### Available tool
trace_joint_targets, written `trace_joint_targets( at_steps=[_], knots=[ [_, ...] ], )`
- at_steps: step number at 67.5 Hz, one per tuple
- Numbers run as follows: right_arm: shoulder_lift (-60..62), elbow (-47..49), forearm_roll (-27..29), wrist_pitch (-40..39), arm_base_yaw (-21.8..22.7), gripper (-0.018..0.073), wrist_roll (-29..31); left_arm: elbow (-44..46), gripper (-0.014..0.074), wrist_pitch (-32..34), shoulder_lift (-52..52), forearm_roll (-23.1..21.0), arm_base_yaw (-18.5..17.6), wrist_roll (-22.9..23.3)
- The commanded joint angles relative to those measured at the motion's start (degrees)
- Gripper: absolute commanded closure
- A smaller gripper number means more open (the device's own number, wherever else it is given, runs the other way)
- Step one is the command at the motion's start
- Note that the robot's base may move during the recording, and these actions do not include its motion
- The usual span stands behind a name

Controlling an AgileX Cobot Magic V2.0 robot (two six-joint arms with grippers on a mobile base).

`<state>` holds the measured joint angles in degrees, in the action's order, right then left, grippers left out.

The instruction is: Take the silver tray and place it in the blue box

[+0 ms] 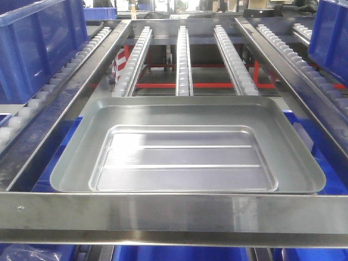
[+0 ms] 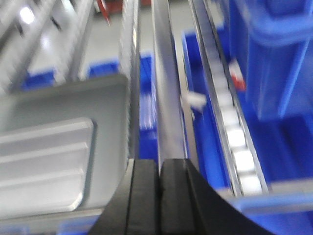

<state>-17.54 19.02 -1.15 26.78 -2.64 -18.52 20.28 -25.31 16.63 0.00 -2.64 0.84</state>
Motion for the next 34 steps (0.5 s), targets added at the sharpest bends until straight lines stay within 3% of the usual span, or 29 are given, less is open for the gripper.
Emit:
trace_joint_targets(
  at_steps=[1,8,19,34],
  knots=[
    [-7.60,5.30,-0.07,1.09,0.23,0.0510,0.46,6.36,0.0688,-3.76,6.82,-0.45,-0.39,-0.02],
    [-17.00,7.40,-0.07,6.39,0.23,0.0510,2.56,10.93,0.0688,-12.20,15.12,-0.45,-0.39,-0.02],
    [-26.72,7.42,1.15,9.26,0.23,0.0510,2.12,11.56,0.0688,-14.64,23.62,-3.37,-0.39,-0.02],
    [-32.93,7.42,1.70,4.68,0.23,0.0510,2.12,11.56,0.0688,-9.74,29.45,-12.57,-0.39,-0.02]
  ],
)
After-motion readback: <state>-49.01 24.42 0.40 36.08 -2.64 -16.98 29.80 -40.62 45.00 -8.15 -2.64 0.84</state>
